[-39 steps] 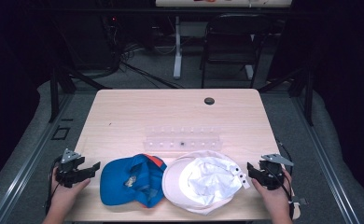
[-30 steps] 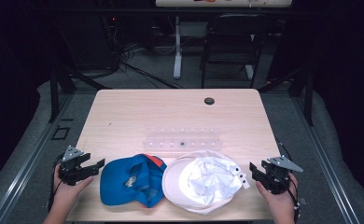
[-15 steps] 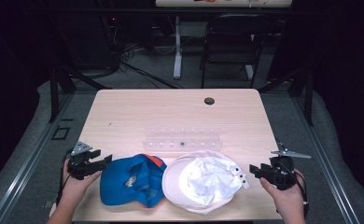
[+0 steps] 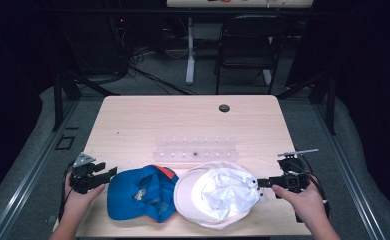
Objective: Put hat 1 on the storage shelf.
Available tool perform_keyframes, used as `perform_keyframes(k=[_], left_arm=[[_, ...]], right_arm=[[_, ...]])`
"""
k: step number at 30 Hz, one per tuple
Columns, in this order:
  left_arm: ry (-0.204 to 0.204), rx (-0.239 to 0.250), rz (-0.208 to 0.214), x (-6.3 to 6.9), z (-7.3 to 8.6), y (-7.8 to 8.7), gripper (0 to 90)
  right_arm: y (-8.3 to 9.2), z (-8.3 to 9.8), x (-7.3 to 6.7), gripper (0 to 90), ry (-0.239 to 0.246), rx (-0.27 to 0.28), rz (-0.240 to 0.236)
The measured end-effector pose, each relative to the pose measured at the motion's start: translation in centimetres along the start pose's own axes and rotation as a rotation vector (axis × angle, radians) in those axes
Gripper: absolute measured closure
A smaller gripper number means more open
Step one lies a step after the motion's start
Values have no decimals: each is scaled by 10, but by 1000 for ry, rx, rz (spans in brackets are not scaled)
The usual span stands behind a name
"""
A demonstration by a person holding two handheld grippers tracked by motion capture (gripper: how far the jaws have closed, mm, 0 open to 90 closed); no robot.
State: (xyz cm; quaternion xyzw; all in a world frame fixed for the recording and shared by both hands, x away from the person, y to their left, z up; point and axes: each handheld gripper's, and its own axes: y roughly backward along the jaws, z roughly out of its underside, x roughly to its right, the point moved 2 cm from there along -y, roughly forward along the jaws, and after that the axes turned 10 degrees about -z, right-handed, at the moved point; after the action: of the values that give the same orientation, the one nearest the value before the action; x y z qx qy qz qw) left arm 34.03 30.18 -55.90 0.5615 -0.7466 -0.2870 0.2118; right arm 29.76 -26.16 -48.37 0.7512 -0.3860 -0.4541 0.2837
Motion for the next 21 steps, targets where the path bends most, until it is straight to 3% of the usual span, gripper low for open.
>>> perform_keyframes(k=[4,11,14,21], left_arm=[[-2,-8,4,-2,2,1,442],[1,-8,1,-3,5,2,443],[1,-5,1,-4,6,3,443],[0,-7,-3,-4,6,3,446]], right_arm=[[-11,0,4,486,-27,-29,-5],[-33,4,18,513,-121,-81,-87],[-38,5,18,532,-167,-71,-121],[-47,8,16,627,-157,-124,-124]])
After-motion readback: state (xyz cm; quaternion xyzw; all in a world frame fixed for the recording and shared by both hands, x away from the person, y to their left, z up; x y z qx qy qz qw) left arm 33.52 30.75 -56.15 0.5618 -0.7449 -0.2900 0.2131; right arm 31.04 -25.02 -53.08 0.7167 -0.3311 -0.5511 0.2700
